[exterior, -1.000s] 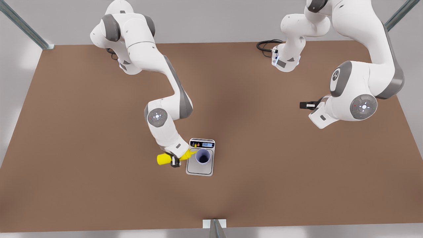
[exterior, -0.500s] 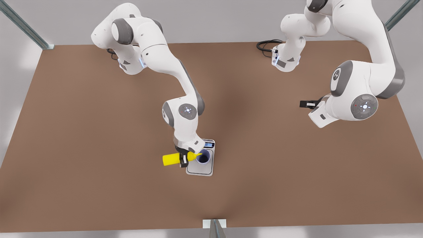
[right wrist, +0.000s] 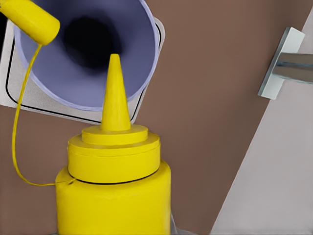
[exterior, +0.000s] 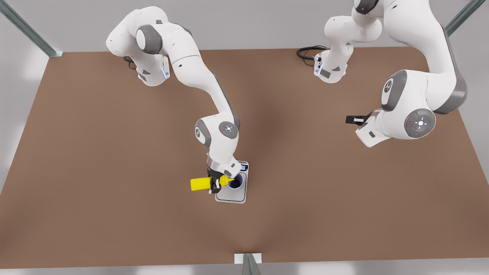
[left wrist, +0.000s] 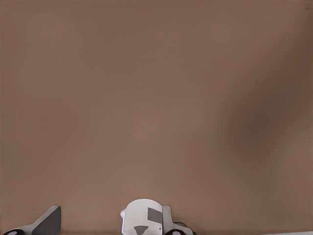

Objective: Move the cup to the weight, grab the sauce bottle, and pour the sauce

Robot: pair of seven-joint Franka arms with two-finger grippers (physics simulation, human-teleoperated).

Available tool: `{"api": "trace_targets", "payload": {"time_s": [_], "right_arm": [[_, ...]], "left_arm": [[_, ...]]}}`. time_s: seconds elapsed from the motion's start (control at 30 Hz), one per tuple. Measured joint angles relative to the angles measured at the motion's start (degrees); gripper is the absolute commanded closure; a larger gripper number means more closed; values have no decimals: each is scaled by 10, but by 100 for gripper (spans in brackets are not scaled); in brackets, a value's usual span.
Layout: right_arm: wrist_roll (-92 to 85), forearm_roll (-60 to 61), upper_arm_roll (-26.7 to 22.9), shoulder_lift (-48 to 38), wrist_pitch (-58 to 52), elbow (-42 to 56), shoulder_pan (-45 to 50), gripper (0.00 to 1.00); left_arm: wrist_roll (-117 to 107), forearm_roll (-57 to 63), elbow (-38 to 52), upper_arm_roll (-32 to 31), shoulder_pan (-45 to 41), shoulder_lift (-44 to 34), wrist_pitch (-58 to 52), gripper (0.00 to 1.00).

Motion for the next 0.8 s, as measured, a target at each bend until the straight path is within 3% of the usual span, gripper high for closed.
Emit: {"api": "trace_targets", "payload": {"time_s": [0.8], "right_arm": [[27, -10, 0, 5, -1, 1, 1, 49]], "left_arm": [[4, 0, 0, -1, -2, -1, -2, 0]]}}
